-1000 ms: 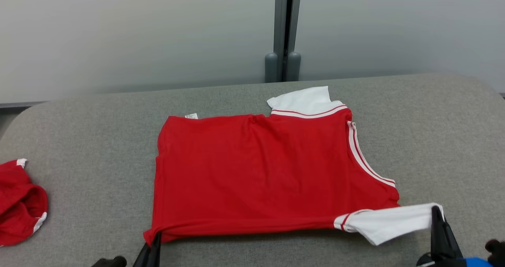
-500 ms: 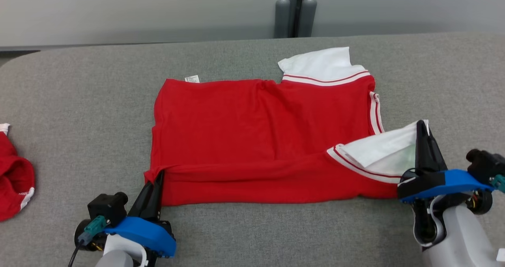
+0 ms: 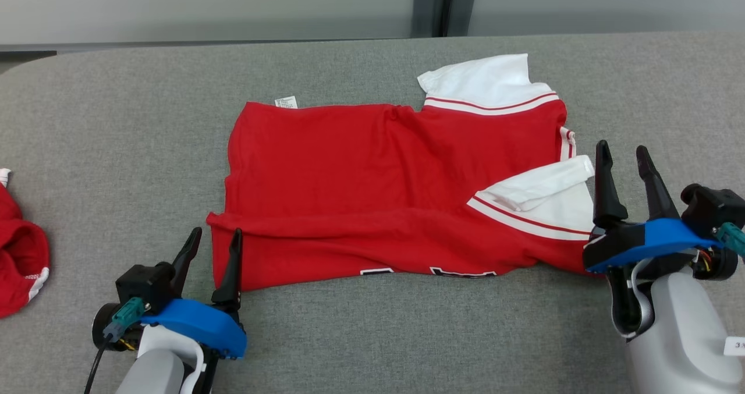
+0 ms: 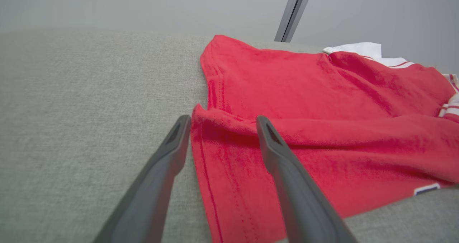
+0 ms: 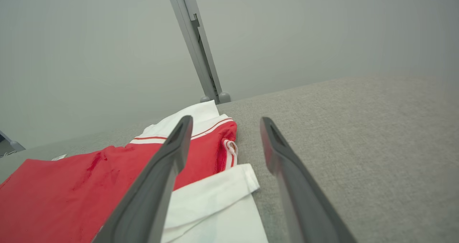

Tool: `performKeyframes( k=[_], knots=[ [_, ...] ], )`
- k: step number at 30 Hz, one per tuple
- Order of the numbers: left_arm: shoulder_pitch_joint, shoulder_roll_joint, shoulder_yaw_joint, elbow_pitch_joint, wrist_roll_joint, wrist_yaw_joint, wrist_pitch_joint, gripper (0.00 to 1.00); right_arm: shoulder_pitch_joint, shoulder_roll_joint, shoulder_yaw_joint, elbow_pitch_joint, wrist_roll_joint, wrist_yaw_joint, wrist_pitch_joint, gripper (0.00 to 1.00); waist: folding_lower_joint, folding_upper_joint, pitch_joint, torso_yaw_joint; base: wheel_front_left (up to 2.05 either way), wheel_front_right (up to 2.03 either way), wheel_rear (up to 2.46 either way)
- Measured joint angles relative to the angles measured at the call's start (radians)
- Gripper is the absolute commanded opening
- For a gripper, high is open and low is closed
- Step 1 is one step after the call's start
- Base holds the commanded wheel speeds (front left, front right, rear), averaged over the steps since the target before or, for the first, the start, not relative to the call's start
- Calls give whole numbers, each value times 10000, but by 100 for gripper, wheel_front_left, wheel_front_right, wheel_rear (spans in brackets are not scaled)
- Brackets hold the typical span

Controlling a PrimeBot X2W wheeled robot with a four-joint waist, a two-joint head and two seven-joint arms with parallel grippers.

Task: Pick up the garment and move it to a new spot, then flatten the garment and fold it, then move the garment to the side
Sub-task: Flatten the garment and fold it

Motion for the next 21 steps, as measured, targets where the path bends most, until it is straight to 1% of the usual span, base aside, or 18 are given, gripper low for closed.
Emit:
performKeyframes(
  k=[4,8,15,21],
  knots=[
    [484,-130,617,-387,681,0,-2,100,836,0,111,-554,-497,0,-2,100,0,0,-294,40,0,0,0],
    [1295,-426,1195,-663,1337,0,-2,100,1795,-8,278,-968,-836,-2,-2,100,-2,0,-712,45,0,0,0],
    [2590,-972,2098,-940,2132,36,-2,100,3273,-6,600,-1137,-807,-2,-2,100,-3,0,-1546,-102,0,0,0],
    [3426,-1321,2372,-1057,2635,36,-2,100,4051,-6,690,-1007,-769,-2,-2,100,-5,0,-2241,-215,0,0,0]
  ],
)
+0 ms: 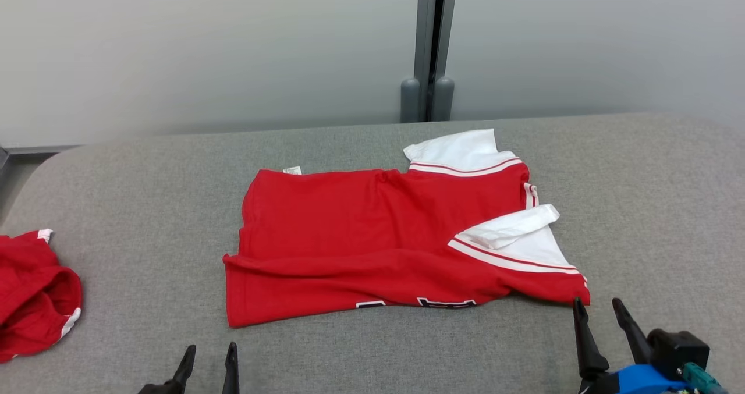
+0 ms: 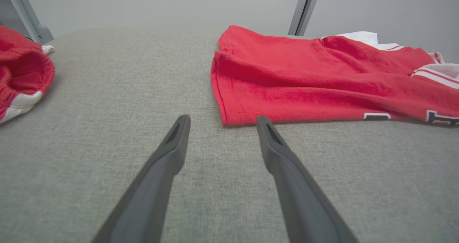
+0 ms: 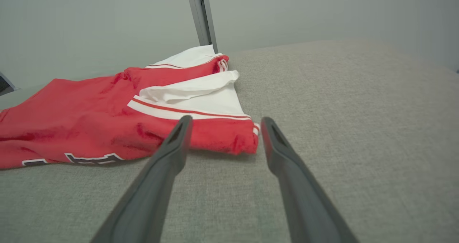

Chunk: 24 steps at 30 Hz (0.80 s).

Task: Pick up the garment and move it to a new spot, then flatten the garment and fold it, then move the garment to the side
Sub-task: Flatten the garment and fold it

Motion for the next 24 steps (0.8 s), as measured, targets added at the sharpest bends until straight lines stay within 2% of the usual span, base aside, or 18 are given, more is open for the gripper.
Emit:
performKeyframes(
  k=[13,18,24],
  knots=[
    [675,-276,-46,-48,314,-2,0,100,677,0,167,270,309,0,2,100,1,0,-444,-108,0,0,0],
    [442,-307,-125,-10,368,-10,0,100,523,0,211,217,272,0,2,100,3,0,-182,-193,0,0,0],
    [-634,-295,167,267,25,-12,-2,100,-107,-2,184,136,125,0,2,100,5,1,575,-324,0,0,0]
  ],
)
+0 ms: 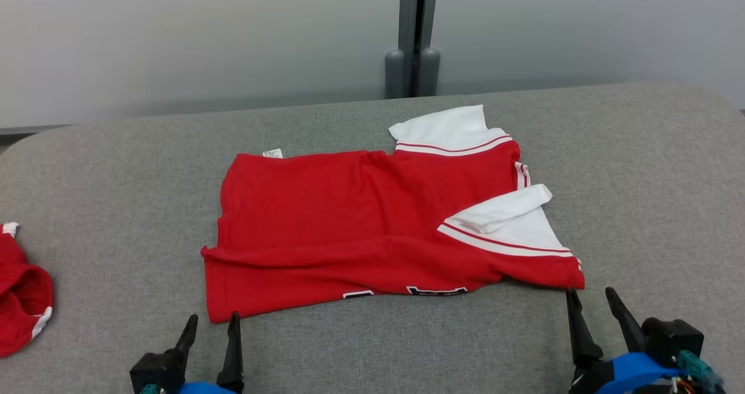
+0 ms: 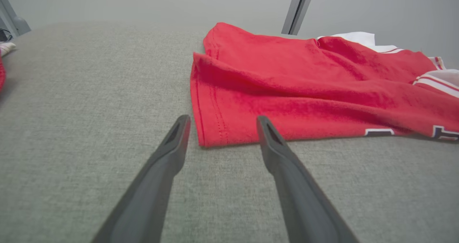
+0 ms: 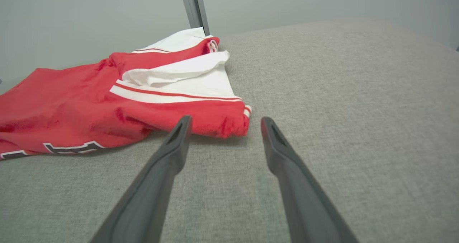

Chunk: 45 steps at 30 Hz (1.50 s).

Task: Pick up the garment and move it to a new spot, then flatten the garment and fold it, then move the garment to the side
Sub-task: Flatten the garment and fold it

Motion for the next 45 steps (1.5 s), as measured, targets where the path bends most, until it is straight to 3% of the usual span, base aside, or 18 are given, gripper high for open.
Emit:
performKeyframes(
  k=[13,14,16,17,22,23,24,28,34,45],
  knots=[
    [-1592,541,-644,1390,-1080,-2,-100,97,-1487,0,-174,236,-150,0,-2,100,-1,0,1592,-124,0,0,0],
    [-1644,596,-823,1448,-1147,-2,-127,63,-1545,2,-219,362,-73,0,-2,100,-1,0,1651,-110,0,0,0],
    [-1728,704,-1097,1509,-1308,-2,-140,13,-1672,2,-314,713,-52,2,0,100,-2,0,1724,-71,0,0,0],
    [-1761,754,-1220,1534,-1394,-2,-151,0,-1732,2,-370,844,-23,0,-2,100,-3,0,1756,-53,0,0,0],
    [-1874,965,-1891,1607,-1856,-2,-184,0,-2029,-27,-242,1908,174,0,-75,100,-3,-1,1843,96,0,0,0],
    [-1895,1009,-1990,1613,-1937,-2,-184,0,-2094,-31,-159,2054,309,0,-96,39,-3,0,1845,130,0,0,0],
    [-1914,1039,-2063,1615,-2027,-2,-184,0,-2127,-73,-73,2138,403,-2,-119,0,-3,0,1835,164,0,0,0],
    [-1878,1095,-2086,1567,-2230,-21,-96,0,-2104,-36,-113,2136,493,0,-63,0,-1,0,1603,282,0,0,0],
    [-1268,1078,-1703,1279,-2002,-27,-21,0,-1616,6,-959,1703,128,4,-15,0,-2,0,754,509,0,0,0],
    [599,614,-1348,1442,-1396,-31,-17,0,235,48,-1440,1582,272,13,-13,0,-4,0,-812,605,0,0,0]
  ],
)
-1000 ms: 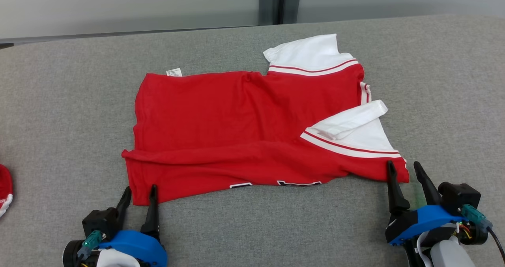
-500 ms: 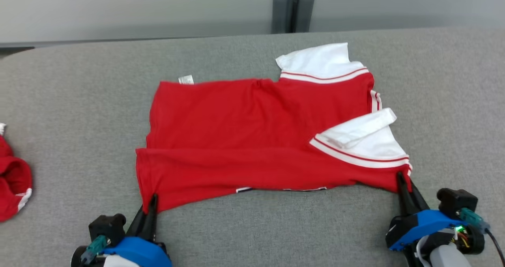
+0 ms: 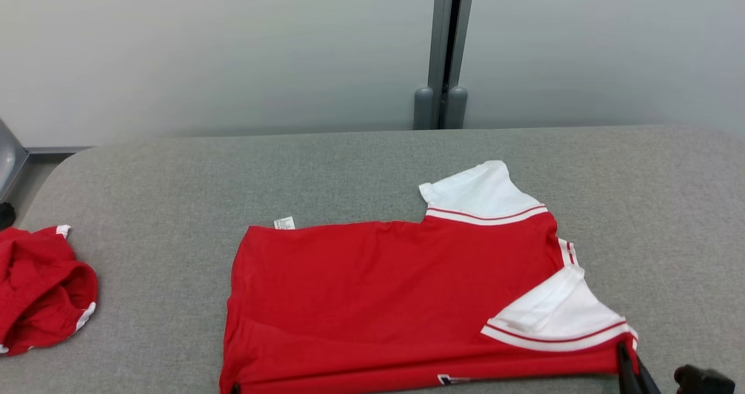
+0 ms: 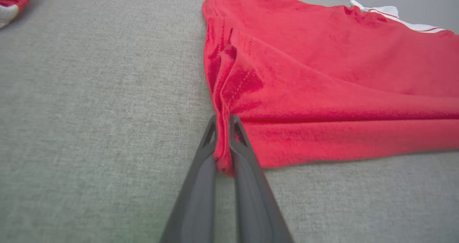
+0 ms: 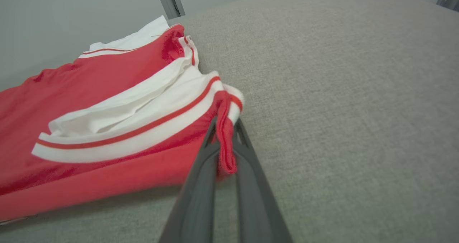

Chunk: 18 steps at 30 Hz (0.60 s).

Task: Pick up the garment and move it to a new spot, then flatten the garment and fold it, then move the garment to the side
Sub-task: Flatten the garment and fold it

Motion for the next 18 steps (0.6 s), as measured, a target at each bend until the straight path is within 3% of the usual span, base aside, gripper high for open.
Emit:
performKeyframes(
  k=[1,2,3,4,12,18],
  knots=[
    [97,-25,-6,2,29,0,-2,5,135,-4,77,36,69,0,0,24,0,0,-28,-10,0,0,0],
    [153,-58,-2,-10,61,2,-2,26,230,-4,146,59,140,-2,0,46,0,0,-30,-7,0,0,0],
    [198,-94,-17,-36,54,2,-2,75,256,-12,232,115,270,-6,-2,100,0,0,-21,0,0,0,0],
    [246,-153,-69,-50,-33,4,-2,100,256,-25,309,167,435,-12,-2,100,0,0,-3,5,0,0,0],
    [-200,-42,280,-713,35,6,-2,100,-355,-38,585,-253,345,-12,-2,100,1,0,467,-41,0,0,0],
    [-1670,249,385,-867,48,10,-2,100,-1061,-38,704,-464,199,-13,-2,100,2,0,1081,-76,0,0,0]
  ],
)
